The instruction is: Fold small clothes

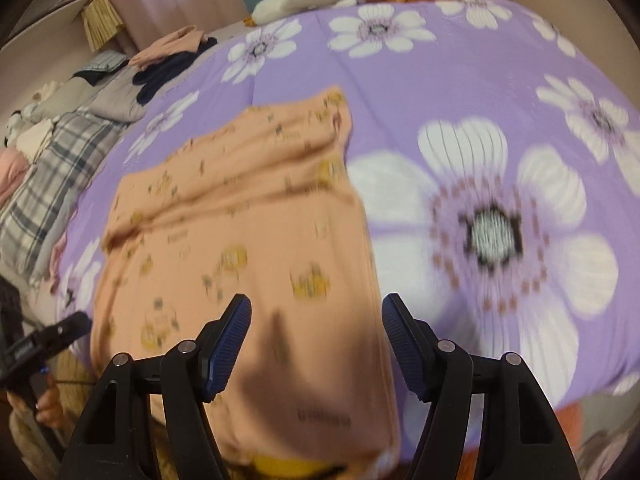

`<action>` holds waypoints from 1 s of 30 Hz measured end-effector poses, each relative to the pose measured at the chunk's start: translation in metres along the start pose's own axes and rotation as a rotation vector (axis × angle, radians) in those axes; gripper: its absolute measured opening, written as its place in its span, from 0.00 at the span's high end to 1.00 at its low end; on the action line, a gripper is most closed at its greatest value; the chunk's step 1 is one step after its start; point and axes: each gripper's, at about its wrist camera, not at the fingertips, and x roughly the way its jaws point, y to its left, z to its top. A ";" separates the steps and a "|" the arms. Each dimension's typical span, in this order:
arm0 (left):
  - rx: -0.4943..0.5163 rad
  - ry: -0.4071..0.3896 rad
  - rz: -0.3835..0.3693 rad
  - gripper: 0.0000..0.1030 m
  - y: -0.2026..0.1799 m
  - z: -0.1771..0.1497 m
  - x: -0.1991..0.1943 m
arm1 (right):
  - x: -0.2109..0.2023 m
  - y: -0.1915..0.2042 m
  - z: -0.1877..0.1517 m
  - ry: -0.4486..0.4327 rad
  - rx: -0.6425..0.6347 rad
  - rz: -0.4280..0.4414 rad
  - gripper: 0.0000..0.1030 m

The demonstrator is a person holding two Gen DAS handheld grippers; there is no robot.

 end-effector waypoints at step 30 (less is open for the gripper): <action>0.056 -0.035 -0.104 0.89 -0.034 0.006 -0.005 | -0.022 0.024 -0.004 -0.111 -0.053 0.260 0.91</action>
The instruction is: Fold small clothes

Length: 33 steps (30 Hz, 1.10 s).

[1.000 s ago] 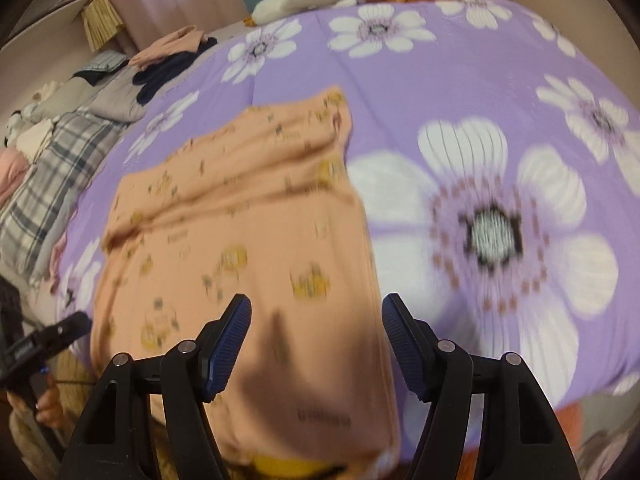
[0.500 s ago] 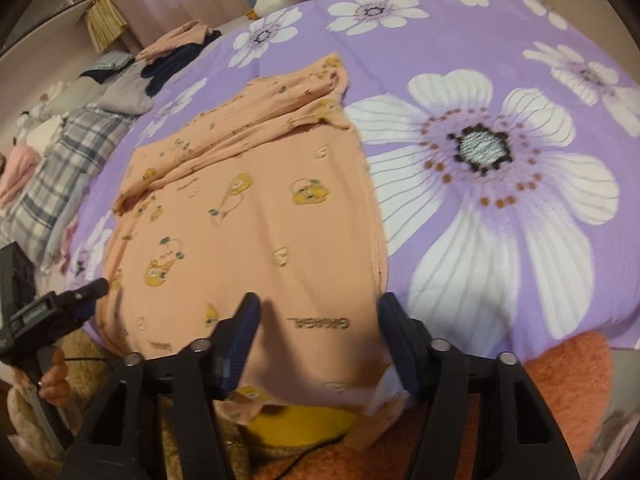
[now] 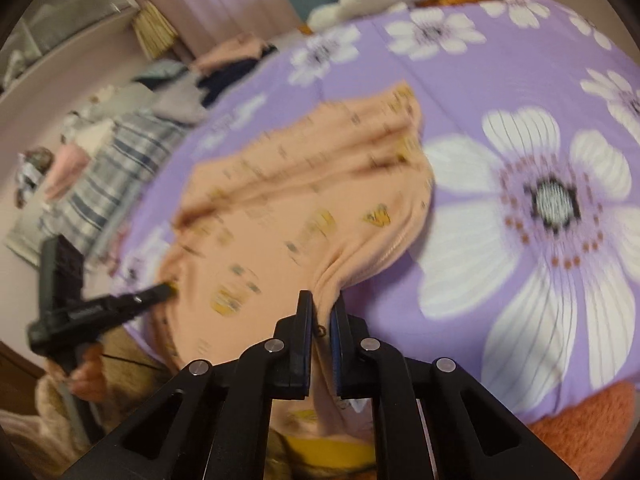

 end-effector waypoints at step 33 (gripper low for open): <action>-0.065 0.013 0.143 0.84 0.036 0.102 0.081 | 0.107 -0.051 0.101 0.045 0.124 -0.234 0.91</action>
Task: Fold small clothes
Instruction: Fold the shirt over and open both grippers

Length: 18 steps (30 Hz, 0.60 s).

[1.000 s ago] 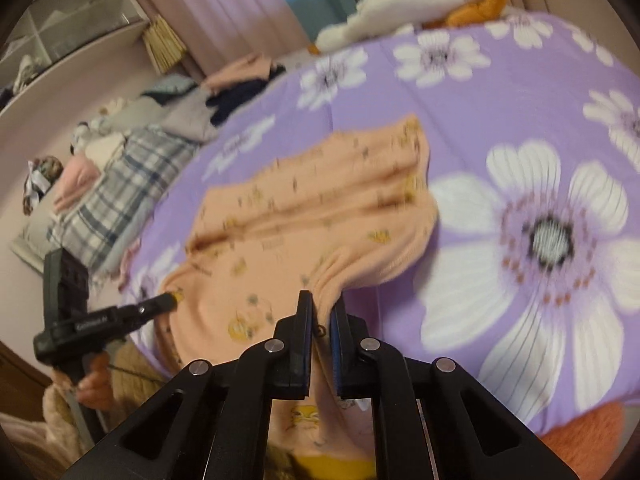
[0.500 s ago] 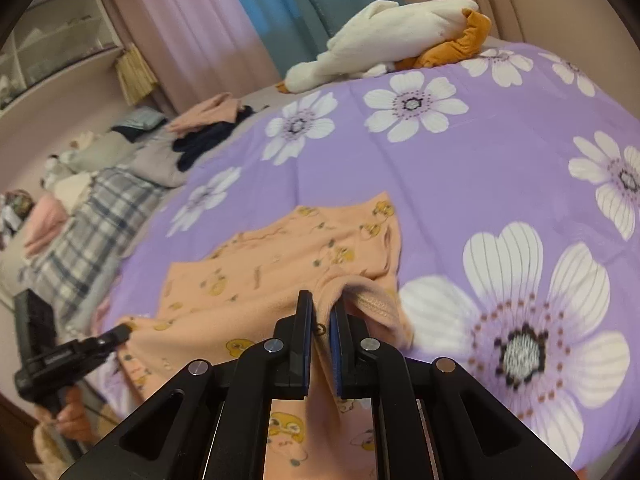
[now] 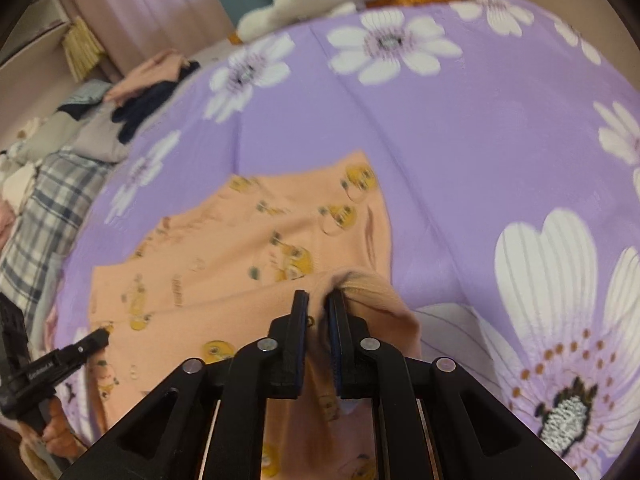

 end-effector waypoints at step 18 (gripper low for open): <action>0.022 0.090 -0.046 0.30 0.001 -0.075 -0.059 | -0.081 -0.015 -0.060 -0.033 -0.108 -0.042 0.34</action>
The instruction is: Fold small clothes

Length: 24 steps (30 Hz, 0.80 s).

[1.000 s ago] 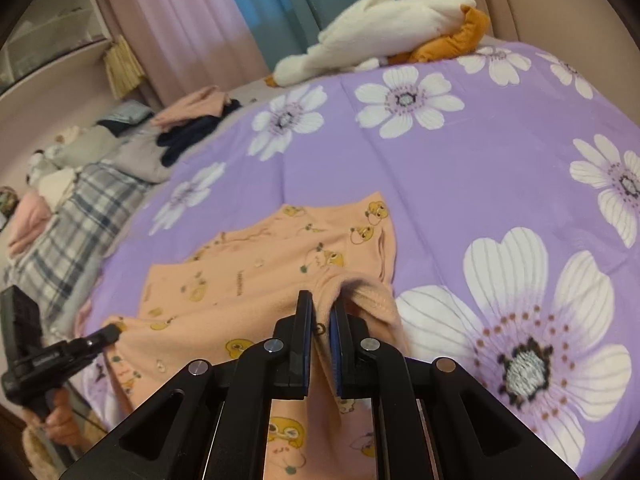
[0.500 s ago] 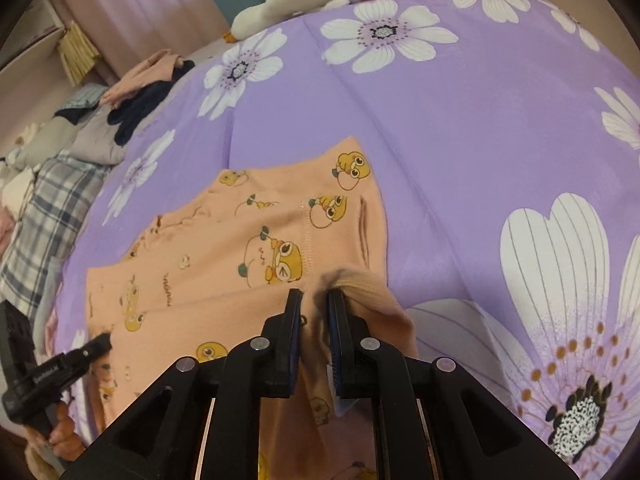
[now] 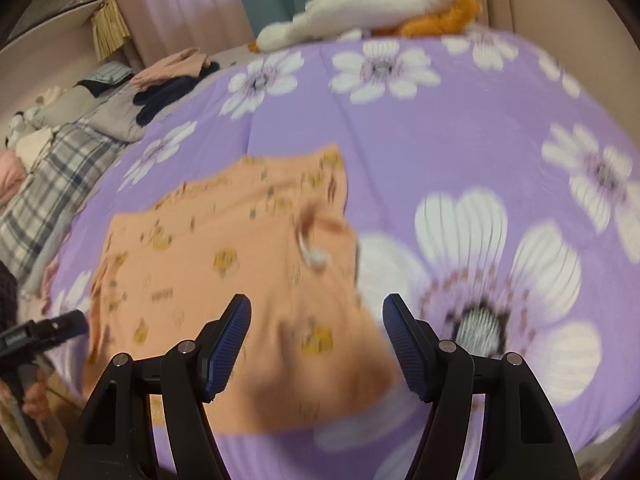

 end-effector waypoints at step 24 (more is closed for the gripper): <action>0.018 -0.135 -0.141 0.97 -0.024 -0.023 -0.051 | -0.064 -0.004 -0.018 -0.183 0.080 0.132 0.92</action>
